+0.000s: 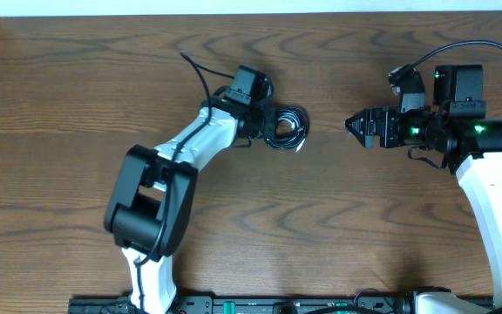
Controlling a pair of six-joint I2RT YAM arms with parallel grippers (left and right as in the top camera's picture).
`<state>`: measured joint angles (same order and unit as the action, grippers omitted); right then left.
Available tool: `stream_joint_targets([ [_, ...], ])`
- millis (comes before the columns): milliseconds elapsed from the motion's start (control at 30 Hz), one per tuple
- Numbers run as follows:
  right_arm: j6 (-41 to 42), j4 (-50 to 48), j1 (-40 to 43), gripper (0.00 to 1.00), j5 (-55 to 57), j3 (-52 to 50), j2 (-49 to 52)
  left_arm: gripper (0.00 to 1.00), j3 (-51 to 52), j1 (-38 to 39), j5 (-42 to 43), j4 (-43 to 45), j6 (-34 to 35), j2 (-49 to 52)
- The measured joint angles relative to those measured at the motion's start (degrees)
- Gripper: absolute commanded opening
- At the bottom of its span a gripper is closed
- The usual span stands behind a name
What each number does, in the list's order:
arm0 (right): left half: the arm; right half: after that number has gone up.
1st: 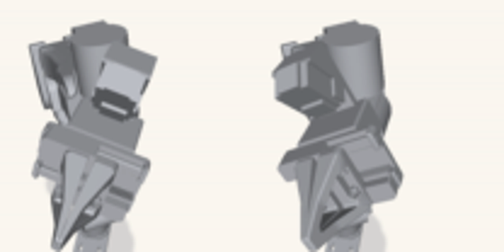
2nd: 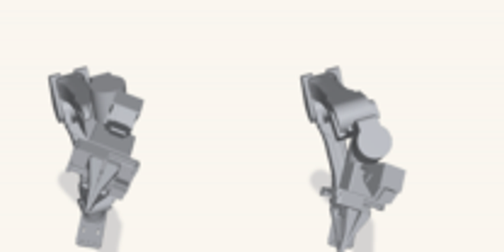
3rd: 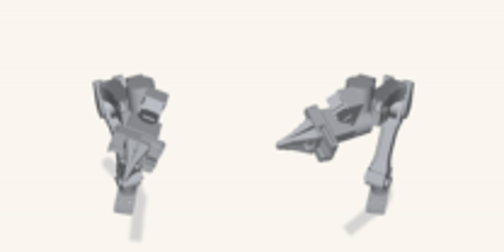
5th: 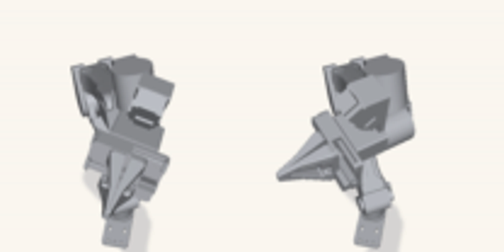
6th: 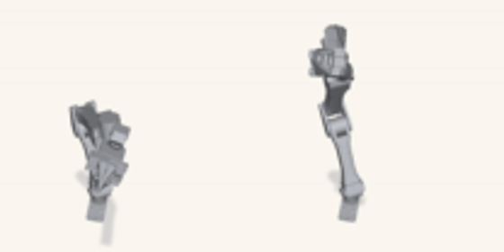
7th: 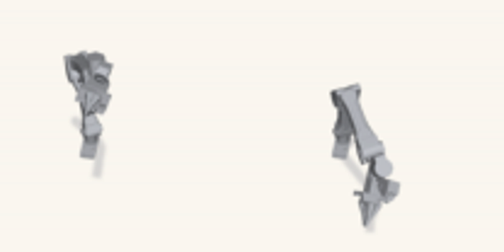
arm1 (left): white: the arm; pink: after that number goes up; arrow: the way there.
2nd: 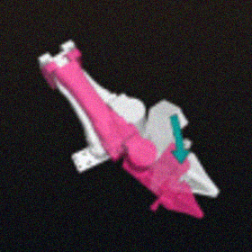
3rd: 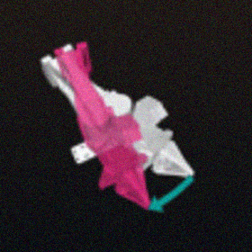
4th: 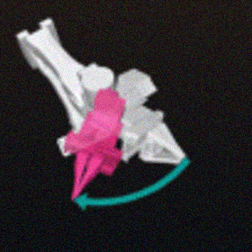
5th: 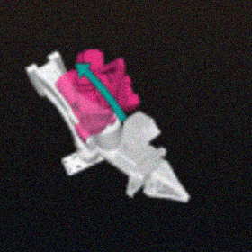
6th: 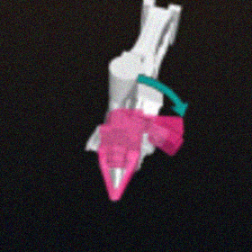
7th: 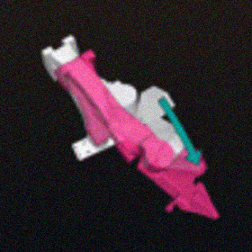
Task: Untangle cables
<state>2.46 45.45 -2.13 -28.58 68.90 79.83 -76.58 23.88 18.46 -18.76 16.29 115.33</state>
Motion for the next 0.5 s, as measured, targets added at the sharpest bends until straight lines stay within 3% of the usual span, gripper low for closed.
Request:
stream_joint_targets([
  [300, 1.5, -3.1, -1.2, 0.91, -0.2, 0.0, 0.0, 0.07, 0.0, -2.3, 4.4, -9.8, -0.2, -12.2],
  [500, 2.6, -4.5, -3.6, 0.91, -0.2, 0.0, 0.0, 0.07, -0.1, -2.3, 5.4, -16.2, -0.2, -14.0],
])
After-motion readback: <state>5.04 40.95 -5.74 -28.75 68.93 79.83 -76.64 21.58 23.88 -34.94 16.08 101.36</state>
